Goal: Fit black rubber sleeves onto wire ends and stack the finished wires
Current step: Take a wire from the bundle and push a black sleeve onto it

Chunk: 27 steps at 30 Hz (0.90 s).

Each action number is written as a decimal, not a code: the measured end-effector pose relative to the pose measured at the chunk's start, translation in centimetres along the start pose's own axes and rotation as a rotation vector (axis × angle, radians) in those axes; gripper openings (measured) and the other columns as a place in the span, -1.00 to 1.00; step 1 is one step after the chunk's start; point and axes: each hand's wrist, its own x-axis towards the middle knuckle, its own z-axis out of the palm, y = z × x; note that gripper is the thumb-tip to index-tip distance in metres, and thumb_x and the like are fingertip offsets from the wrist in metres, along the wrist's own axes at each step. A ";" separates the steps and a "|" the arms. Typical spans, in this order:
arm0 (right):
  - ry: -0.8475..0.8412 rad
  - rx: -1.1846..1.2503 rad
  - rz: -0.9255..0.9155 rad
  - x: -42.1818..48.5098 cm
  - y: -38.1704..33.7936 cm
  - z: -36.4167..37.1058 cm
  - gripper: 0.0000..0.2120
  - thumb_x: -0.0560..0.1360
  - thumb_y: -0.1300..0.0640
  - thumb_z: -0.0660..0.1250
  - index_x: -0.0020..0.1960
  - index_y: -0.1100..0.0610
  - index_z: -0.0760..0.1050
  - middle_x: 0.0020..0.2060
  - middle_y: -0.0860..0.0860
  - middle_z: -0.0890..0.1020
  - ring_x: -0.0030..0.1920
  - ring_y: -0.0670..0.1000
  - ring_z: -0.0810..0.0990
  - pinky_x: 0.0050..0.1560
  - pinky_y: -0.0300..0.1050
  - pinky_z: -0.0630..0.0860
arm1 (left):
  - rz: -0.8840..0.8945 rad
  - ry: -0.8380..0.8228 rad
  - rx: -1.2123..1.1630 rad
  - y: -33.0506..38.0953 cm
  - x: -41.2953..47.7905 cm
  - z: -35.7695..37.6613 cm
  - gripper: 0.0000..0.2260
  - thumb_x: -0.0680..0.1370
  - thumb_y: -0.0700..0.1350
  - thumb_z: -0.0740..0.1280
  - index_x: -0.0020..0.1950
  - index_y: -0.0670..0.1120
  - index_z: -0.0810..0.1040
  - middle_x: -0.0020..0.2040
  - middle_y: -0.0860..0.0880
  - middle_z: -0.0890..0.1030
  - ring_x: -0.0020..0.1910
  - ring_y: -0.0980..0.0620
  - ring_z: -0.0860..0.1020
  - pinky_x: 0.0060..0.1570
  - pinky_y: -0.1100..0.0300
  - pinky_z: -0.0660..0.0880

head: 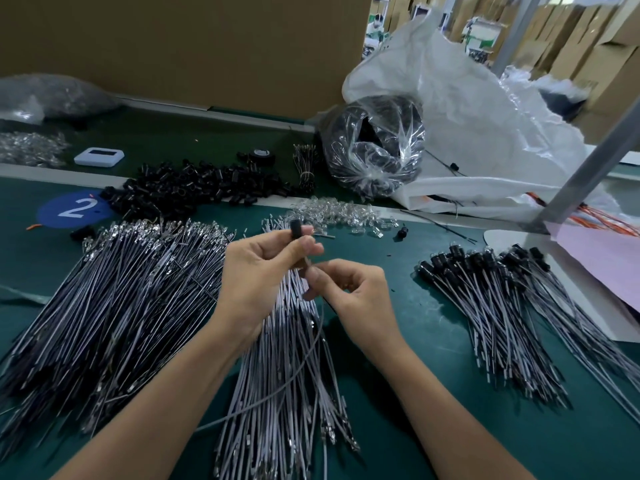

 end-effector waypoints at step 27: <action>0.125 -0.647 0.102 6.9 2.8 -4.8 -0.94 0.45 0.23 0.43 -0.08 0.13 0.64 -0.30 -0.06 0.66 -0.24 -0.10 0.63 -0.07 -0.23 0.56 | -0.144 -0.001 0.092 -0.3 1.0 -1.6 -0.75 0.39 -0.11 0.47 0.01 -0.17 0.59 -0.17 -0.09 0.73 -0.62 0.16 0.30 -0.55 0.41 0.33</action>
